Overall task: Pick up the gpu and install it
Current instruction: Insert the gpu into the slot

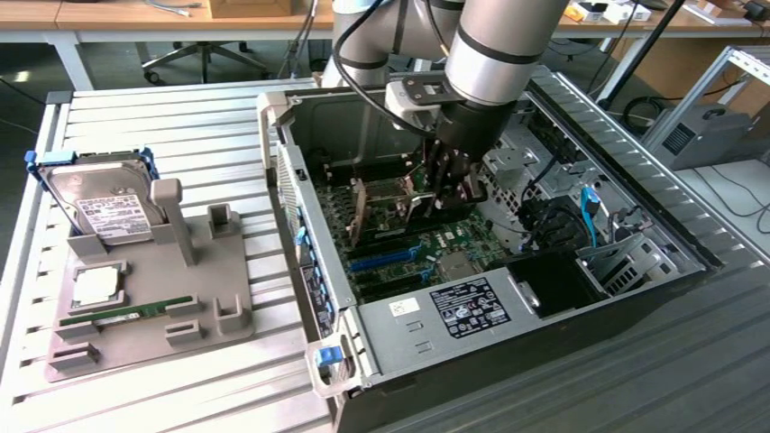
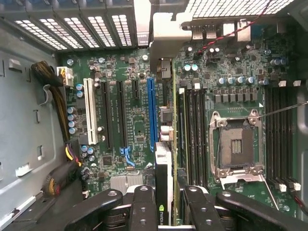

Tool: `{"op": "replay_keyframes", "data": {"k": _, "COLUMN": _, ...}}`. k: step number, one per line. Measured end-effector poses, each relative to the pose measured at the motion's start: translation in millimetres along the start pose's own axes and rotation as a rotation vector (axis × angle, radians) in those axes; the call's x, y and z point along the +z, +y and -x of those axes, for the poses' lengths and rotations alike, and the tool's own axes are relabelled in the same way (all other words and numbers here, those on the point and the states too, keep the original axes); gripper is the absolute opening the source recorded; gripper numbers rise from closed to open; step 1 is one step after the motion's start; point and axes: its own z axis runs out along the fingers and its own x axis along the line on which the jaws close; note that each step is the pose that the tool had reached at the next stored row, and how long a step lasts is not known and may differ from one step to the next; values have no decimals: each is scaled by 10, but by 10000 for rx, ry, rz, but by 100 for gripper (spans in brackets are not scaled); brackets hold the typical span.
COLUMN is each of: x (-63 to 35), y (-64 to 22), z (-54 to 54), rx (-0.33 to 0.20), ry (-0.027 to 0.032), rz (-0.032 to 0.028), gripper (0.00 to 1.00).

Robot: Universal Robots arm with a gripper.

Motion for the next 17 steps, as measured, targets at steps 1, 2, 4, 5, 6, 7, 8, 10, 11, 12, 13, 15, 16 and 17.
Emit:
{"op": "replay_keyframes", "data": {"k": 1, "x": 10, "y": 0, "z": -1, "rx": -2, "ry": 0, "rz": 0, "gripper": 27}}
{"op": "replay_keyframes", "data": {"k": 2, "x": 18, "y": 0, "z": -1, "rx": -4, "ry": -1, "rz": 0, "gripper": 27}}
{"op": "replay_keyframes", "data": {"k": 4, "x": 21, "y": 0, "z": -1, "rx": -10, "ry": 5, "rz": 2, "gripper": 27}}
{"op": "replay_keyframes", "data": {"k": 5, "x": 23, "y": 0, "z": -1, "rx": -10, "ry": 4, "rz": 0, "gripper": 27}}
{"op": "replay_keyframes", "data": {"k": 6, "x": 24, "y": 4, "z": -1, "rx": -9, "ry": 5, "rz": 0, "gripper": 27}}
{"op": "replay_keyframes", "data": {"k": 7, "x": 25, "y": 11, "z": -2, "rx": -8, "ry": 4, "rz": -1, "gripper": 27}}
{"op": "replay_keyframes", "data": {"k": 8, "x": 26, "y": 21, "z": -2, "rx": -10, "ry": 3, "rz": -1, "gripper": 27}}
{"op": "replay_keyframes", "data": {"k": 10, "x": 26, "y": 41, "z": -3, "rx": -10, "ry": 4, "rz": -1, "gripper": 27}}
{"op": "replay_keyframes", "data": {"k": 11, "x": 26, "y": 50, "z": -4, "rx": -10, "ry": 5, "rz": 0, "gripper": 27}}
{"op": "replay_keyframes", "data": {"k": 12, "x": 26, "y": 59, "z": -4, "rx": -10, "ry": 4, "rz": 0, "gripper": 27}}
{"op": "replay_keyframes", "data": {"k": 13, "x": 26, "y": 68, "z": -5, "rx": -10, "ry": 4, "rz": 0, "gripper": 27}}
{"op": "replay_keyframes", "data": {"k": 15, "x": 26, "y": 74, "z": -20, "rx": -16, "ry": 5, "rz": 0, "gripper": 27}}
{"op": "replay_keyframes", "data": {"k": 16, "x": 25, "y": 74, "z": -36, "rx": -21, "ry": 4, "rz": 0, "gripper": 27}}
{"op": "replay_keyframes", "data": {"k": 17, "x": 24, "y": 74, "z": -52, "rx": -26, "ry": 5, "rz": 1, "gripper": 27}}
